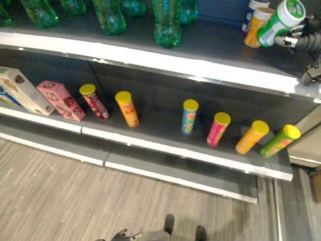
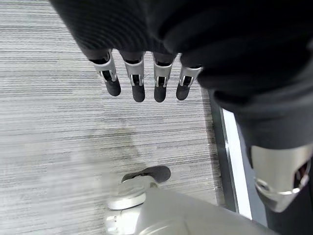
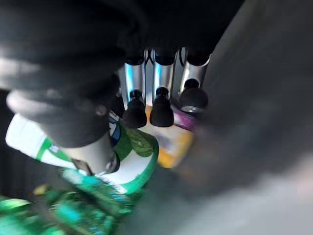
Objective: Put the goods on the table back onto the shelves and tidy them up.
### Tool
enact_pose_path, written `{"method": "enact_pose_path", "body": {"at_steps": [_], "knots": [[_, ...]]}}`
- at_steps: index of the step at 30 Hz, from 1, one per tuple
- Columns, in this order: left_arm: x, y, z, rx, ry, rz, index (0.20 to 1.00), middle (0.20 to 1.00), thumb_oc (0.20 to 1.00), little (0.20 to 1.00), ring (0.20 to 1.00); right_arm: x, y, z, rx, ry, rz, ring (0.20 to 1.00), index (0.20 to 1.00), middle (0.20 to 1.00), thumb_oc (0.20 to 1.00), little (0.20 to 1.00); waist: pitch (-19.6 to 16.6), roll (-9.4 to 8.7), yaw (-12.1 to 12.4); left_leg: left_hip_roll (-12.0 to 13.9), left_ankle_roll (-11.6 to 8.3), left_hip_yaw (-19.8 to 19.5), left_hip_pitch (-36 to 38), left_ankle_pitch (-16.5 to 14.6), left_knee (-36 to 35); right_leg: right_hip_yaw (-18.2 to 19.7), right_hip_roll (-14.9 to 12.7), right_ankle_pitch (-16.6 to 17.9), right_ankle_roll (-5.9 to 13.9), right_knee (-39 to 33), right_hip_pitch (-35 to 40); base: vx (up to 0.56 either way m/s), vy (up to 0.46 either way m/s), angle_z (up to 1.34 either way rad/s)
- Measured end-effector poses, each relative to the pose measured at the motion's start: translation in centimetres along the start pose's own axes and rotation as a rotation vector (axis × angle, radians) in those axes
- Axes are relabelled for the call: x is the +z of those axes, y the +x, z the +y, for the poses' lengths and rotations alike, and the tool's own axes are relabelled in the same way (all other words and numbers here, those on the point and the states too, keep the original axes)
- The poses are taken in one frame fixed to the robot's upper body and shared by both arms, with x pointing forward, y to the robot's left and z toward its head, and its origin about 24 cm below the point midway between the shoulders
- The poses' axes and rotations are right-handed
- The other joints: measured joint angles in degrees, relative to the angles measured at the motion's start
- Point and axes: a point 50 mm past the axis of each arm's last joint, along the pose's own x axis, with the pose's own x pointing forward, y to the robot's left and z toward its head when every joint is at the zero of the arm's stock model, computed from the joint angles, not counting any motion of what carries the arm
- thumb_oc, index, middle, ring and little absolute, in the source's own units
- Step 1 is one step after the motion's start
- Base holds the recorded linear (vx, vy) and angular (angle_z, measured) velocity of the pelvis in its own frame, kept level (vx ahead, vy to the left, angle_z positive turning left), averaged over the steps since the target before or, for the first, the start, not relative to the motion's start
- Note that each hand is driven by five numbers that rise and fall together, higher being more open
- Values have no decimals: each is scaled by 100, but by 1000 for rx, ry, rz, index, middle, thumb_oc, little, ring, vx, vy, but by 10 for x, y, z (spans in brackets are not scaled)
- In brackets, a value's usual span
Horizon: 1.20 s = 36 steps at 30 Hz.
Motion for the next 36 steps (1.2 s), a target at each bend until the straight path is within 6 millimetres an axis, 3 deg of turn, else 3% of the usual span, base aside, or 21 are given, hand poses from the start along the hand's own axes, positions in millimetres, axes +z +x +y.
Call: {"method": "enact_pose_path", "body": {"at_steps": [6, 13, 36], "knots": [[-5, -1, 6, -8, 10, 15, 1000, 1000, 1000, 1000, 1000, 3, 4, 11, 135, -38, 51, 200, 200, 200, 200, 200, 4, 11, 10, -7, -44, -117, -1, 3, -24, -122, 2, -19, 8, -11, 42, 2, -19, 10], [6, 0, 5, -36, 21, -28, 1000, 1000, 1000, 1000, 1000, 12, -1, 14, 243, -118, 71, 200, 200, 200, 200, 200, -7, 33, -26, -20, -47, -143, -12, 2, -30, -150, -13, -17, 2, 0, 44, 2, -3, 2], [8, 0, 5, -37, 24, -32, 1000, 1000, 1000, 1000, 1000, 9, -4, 18, 284, -157, 94, 200, 200, 200, 200, 200, -162, 31, -243, -22, -43, -76, -13, 4, -22, -104, -21, -17, -14, 0, 20, 2, 1, -1]]}}
